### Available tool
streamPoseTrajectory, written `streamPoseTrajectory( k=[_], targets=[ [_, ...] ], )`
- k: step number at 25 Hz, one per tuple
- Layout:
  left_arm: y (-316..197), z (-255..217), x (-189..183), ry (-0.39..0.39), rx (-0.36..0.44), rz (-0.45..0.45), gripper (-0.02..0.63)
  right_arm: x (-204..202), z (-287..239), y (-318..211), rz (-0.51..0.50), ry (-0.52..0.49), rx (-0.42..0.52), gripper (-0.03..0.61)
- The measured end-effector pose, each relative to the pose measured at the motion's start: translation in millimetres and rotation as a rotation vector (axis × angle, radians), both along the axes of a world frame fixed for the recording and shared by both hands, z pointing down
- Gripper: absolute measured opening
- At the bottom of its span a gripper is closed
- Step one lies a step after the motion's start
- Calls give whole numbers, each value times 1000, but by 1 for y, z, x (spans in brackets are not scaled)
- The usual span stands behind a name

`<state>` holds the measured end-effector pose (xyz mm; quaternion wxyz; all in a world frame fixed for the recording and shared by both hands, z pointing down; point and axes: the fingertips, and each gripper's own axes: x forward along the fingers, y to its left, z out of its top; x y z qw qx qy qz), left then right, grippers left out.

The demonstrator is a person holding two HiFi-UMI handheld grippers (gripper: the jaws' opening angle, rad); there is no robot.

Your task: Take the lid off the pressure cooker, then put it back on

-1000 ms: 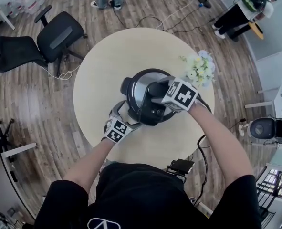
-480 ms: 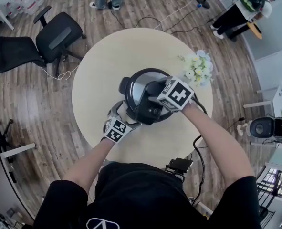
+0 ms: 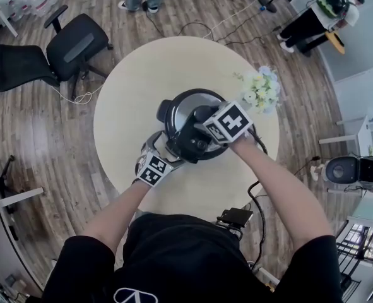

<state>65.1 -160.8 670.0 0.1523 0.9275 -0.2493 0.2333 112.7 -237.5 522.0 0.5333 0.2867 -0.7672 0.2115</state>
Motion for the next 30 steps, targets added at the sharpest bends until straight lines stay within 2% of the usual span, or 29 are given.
streamPoseTrajectory(
  k=[7,19,30],
  targets=[
    [-1,0,2,8,11,0,591,5,-2,-8,261,-8,36,288],
    [0,2,1,10,17,11,591,5,-2,-6,224,-8,28,287],
    [-3,0,0,8,22,10,589,6,-11,-6,233,-6,-9,285]
  ],
)
